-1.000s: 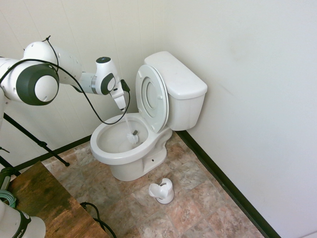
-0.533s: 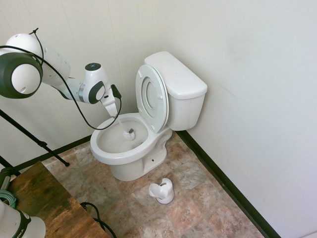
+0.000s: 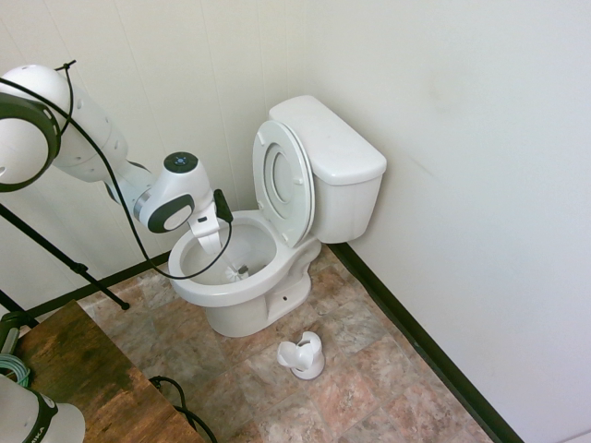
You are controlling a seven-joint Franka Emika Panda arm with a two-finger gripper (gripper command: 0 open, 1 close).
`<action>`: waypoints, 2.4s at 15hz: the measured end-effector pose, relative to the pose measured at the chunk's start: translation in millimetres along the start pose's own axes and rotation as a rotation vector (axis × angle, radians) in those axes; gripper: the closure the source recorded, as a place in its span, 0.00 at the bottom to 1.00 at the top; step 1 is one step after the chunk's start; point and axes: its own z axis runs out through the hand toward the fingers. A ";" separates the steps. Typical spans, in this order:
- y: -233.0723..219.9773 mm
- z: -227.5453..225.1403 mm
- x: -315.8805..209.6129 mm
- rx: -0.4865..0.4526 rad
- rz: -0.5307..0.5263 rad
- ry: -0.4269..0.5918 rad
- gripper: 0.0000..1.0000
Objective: Clean the toilet
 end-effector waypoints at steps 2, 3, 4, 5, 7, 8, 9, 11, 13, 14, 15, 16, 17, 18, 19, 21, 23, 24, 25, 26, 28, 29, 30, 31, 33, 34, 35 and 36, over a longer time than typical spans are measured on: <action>-7.2 -14.6 36.4 0.012 0.042 -0.006 1.00; -16.7 -20.4 51.5 0.009 0.056 -0.006 1.00; -30.8 -23.8 64.1 0.008 0.067 -0.006 1.00; -47.5 -23.2 74.0 0.012 0.072 -0.007 1.00; -79.8 -10.5 86.5 0.016 0.079 -0.009 1.00; -95.2 -3.4 90.0 0.025 0.080 -0.009 1.00; -110.2 3.0 91.5 0.031 0.077 -0.011 1.00; -137.3 11.8 85.6 0.047 0.063 -0.020 1.00; -155.7 21.0 70.5 0.057 0.043 -0.026 1.00; -161.5 26.1 60.6 0.056 0.028 -0.028 1.00; -164.3 29.8 51.7 0.054 0.016 -0.027 1.00; -164.7 31.6 44.0 0.049 0.008 -0.022 1.00; -164.2 31.7 38.4 0.043 0.006 -0.013 1.00; -161.8 29.9 31.7 0.036 0.002 -0.009 1.00; -157.2 25.5 23.7 0.030 -0.002 -0.008 1.00; -145.4 3.5 2.5 0.025 -0.015 -0.009 1.00; -135.0 -32.9 -17.5 0.038 -0.026 -0.003 1.00; -129.5 -53.7 -24.5 0.051 -0.021 0.010 1.00; -122.4 -74.3 -29.9 0.067 -0.014 0.024 1.00; -114.2 -93.8 -33.1 0.085 -0.003 0.037 1.00; -91.9 -130.9 -32.5 0.119 0.021 0.056 1.00; -79.3 -148.6 -28.3 0.132 0.036 0.066 1.00; -67.6 -166.8 -21.9 0.147 0.055 0.077 1.00; -56.7 -186.8 -12.6 0.166 0.075 0.086 1.00; -30.8 -226.3 13.6 0.203 0.131 0.099 1.00; -15.9 -244.1 29.1 0.221 0.162 0.109 1.00; -2.0 -257.2 44.7 0.235 0.194 0.120 1.00; 10.6 -266.1 60.7 0.244 0.229 0.131 1.00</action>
